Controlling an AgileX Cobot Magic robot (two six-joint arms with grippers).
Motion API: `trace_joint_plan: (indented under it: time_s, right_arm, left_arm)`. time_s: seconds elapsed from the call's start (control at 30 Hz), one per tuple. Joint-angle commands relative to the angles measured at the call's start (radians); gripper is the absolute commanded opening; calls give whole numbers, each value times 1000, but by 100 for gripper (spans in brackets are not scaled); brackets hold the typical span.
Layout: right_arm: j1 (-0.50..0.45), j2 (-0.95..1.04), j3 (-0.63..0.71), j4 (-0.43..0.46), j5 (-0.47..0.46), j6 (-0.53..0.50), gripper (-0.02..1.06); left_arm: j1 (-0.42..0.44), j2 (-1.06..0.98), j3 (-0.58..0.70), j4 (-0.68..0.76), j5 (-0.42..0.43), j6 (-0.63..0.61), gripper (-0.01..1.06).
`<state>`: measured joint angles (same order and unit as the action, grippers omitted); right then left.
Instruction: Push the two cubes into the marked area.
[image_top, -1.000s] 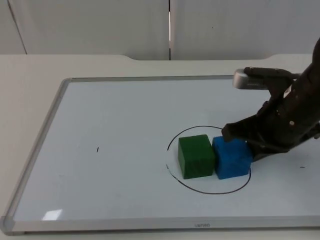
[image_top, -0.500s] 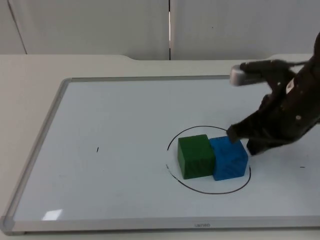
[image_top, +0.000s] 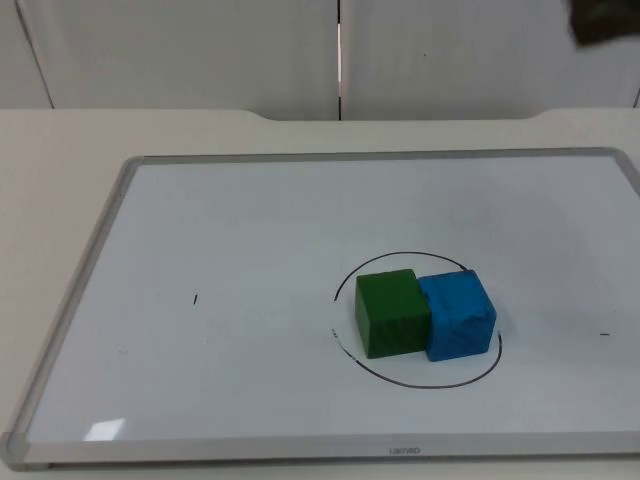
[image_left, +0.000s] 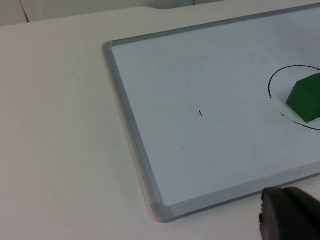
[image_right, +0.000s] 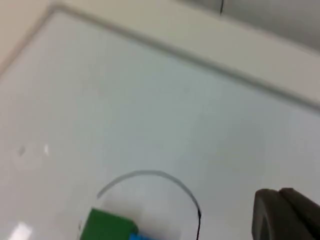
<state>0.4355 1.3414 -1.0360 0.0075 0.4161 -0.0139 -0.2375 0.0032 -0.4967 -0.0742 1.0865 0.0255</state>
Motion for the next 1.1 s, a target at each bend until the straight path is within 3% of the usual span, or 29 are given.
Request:
trace_joint_plan:
  time_s: [0.0, 0.2, 0.33, 0.97, 1.07]
  right_arm:
    - [4, -81, -4, -8, 18, 1, 0]
    - [4, -291, 0, -8, 68, -3, 0]
    - [4, -402, 2, -8, 163, -5, 0]
    - [4, -821, 309, -8, 142, -31, 0]
    - [4, -908, 358, -8, 189, -31, 0]
  left_arm:
    - [-6, -3, 4, -11, -12, -2, 0]
    - [-6, -3, 4, -11, -12, -2, 0]
    - [-6, -3, 4, -10, -12, -2, 0]
    - [-6, -3, 4, 66, -12, -2, 0]
    - [-6, -3, 4, 66, -12, -2, 0]
